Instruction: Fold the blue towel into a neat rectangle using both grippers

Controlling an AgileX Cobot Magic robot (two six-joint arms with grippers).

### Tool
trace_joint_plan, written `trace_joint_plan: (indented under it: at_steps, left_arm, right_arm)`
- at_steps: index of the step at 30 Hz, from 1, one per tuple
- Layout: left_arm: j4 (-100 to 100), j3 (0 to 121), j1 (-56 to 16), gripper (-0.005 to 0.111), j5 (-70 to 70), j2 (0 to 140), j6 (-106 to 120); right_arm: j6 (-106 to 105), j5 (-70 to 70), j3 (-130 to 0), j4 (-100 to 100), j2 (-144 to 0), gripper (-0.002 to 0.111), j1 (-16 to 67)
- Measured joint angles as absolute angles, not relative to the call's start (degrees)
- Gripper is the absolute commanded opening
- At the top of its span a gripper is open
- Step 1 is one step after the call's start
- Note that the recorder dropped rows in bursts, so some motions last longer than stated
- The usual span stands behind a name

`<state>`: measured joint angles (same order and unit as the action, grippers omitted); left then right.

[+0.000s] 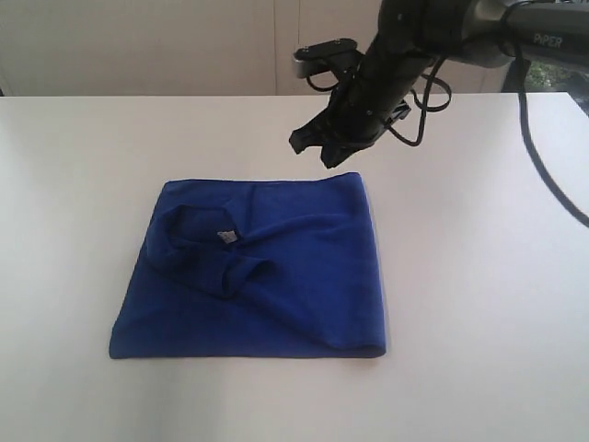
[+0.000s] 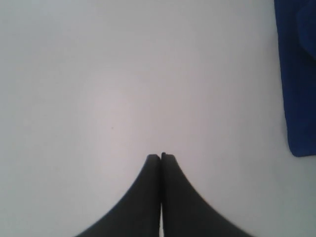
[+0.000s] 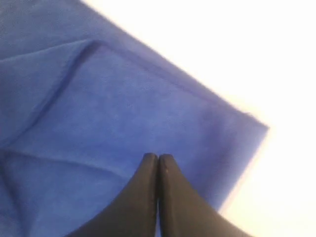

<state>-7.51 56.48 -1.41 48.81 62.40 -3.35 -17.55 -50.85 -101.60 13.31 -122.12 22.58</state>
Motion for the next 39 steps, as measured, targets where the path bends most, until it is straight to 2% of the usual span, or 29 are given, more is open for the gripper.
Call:
trace_joint_plan:
  at_steps: [12, 20, 31, 39]
  left_arm:
    - [-7.51, 56.48, -1.41, 0.0, 48.81, 62.4, -3.35]
    - [-7.51, 56.48, -1.41, 0.0, 48.81, 62.4, -3.35]
    - [-7.51, 56.48, -1.41, 0.0, 48.81, 62.4, -3.35]
    - [-7.51, 56.48, -1.41, 0.0, 48.81, 62.4, -3.35]
  right_arm:
    - [-17.55, -43.85, -101.6, 12.92, -130.32, 0.0, 20.93]
    - [-17.55, -44.04, -101.6, 4.94, -132.18, 0.0, 20.93]
    - [-12.88, -51.43, -101.72, -4.78, -131.96, 0.0, 20.72]
    - [-9.79, -66.8, -102.04, -5.91, -131.74, 0.0, 19.6]
